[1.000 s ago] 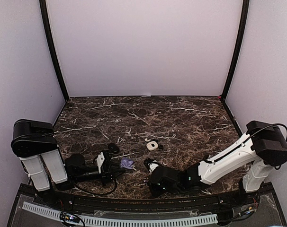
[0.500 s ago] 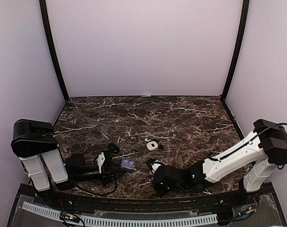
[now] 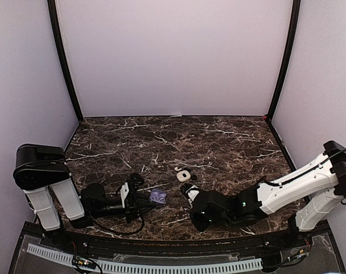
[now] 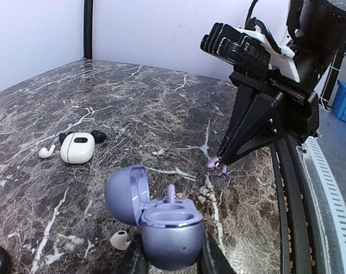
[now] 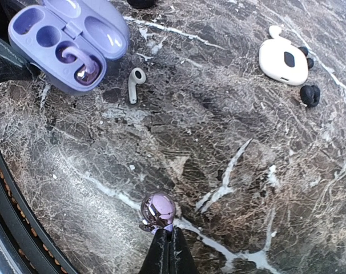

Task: Insert the wireless bluetooth earbuds into the charging case
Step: Pick up the left earbud from the center of the board.

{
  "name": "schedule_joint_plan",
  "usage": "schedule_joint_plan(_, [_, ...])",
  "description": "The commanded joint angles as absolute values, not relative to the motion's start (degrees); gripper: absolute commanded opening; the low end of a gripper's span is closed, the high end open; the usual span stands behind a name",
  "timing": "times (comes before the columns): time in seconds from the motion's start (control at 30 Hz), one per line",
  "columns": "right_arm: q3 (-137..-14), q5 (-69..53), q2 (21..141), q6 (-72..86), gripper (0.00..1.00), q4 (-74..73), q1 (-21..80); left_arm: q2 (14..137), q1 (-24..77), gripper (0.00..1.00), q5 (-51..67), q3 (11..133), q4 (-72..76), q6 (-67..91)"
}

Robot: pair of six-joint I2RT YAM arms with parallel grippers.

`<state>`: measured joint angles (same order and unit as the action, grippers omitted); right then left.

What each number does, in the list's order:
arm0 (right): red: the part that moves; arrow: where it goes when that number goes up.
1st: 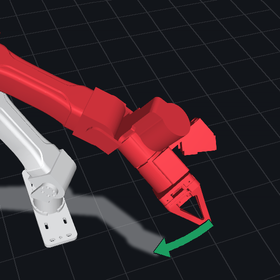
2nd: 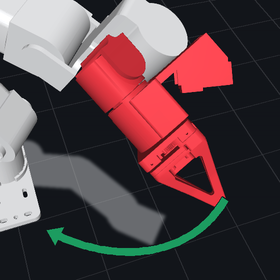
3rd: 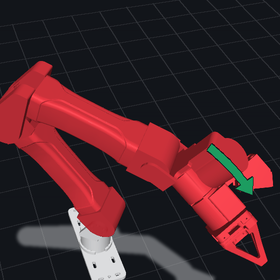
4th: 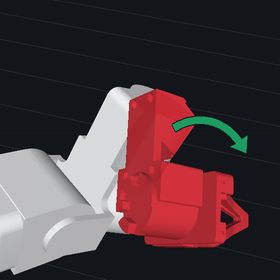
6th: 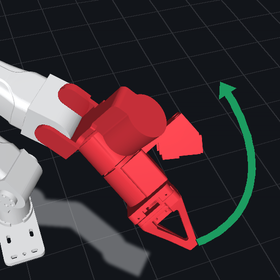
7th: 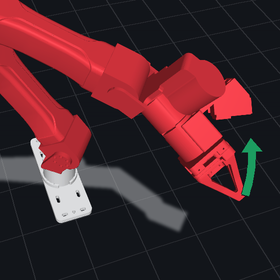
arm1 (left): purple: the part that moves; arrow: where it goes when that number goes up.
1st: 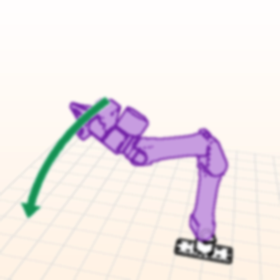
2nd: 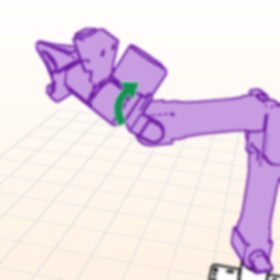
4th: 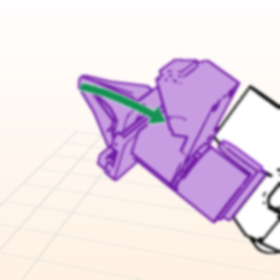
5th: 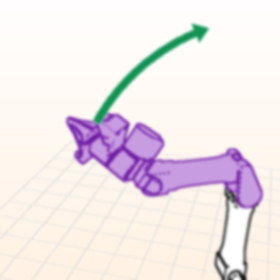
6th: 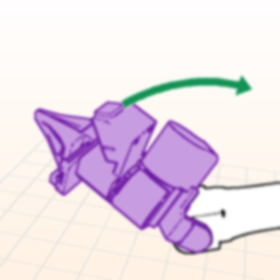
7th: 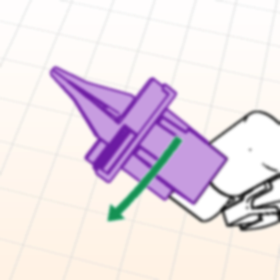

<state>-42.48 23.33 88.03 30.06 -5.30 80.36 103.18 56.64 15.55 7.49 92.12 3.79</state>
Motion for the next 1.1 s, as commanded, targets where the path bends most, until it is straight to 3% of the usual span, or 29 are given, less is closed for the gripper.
schedule_joint_plan(0.0, [-41.68, 25.13, 86.22, 27.07, 0.00, -5.73, 79.66, 102.70, 57.04, 0.00, 16.80, 8.65, 94.52, 3.50])
schedule_joint_plan(1.07, [-41.25, 24.87, 81.96, 20.26, 0.00, -4.04, 79.10, 103.50, 57.48, 0.00, 18.33, 10.96, 90.37, 4.92])
